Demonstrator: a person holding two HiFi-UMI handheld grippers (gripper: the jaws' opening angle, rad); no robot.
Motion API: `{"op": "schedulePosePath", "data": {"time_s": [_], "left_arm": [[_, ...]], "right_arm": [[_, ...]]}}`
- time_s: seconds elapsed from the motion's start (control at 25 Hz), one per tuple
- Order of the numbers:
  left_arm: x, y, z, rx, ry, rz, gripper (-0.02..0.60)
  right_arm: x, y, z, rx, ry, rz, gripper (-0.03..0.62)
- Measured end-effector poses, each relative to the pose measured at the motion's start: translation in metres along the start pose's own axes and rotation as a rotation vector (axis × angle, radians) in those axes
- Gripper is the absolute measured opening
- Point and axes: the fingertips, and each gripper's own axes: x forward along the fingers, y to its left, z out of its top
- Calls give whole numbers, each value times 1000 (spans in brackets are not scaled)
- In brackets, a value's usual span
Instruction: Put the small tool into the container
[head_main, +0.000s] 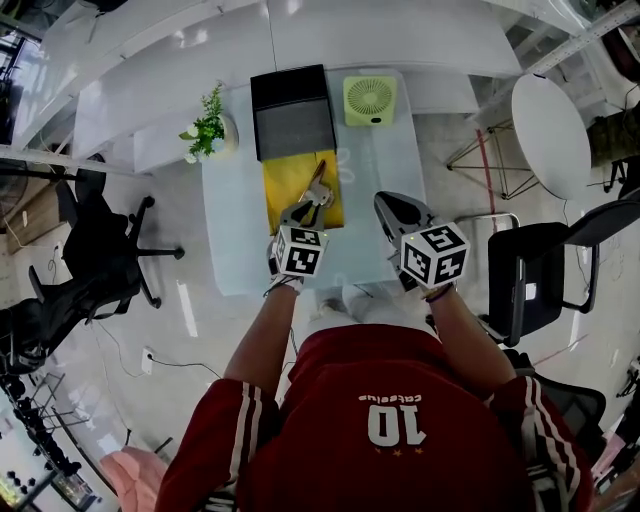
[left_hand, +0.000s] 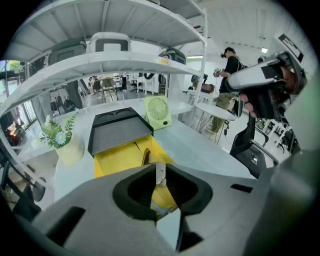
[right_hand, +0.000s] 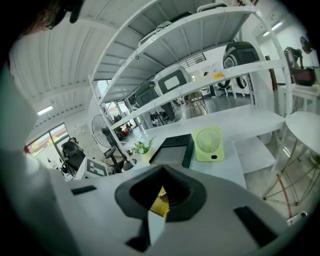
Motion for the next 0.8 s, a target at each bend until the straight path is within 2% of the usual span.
{"op": "schedulePosePath", "data": {"time_s": [0.28,0.8], "left_arm": [[-61,8,25,-87,-119,3,66],[-170,13,48,-142,-291,18,66]], "right_arm": [[-25,22,11,-20,-44,-20,5],[-78,82,41,-64,-143,-29,6]]}}
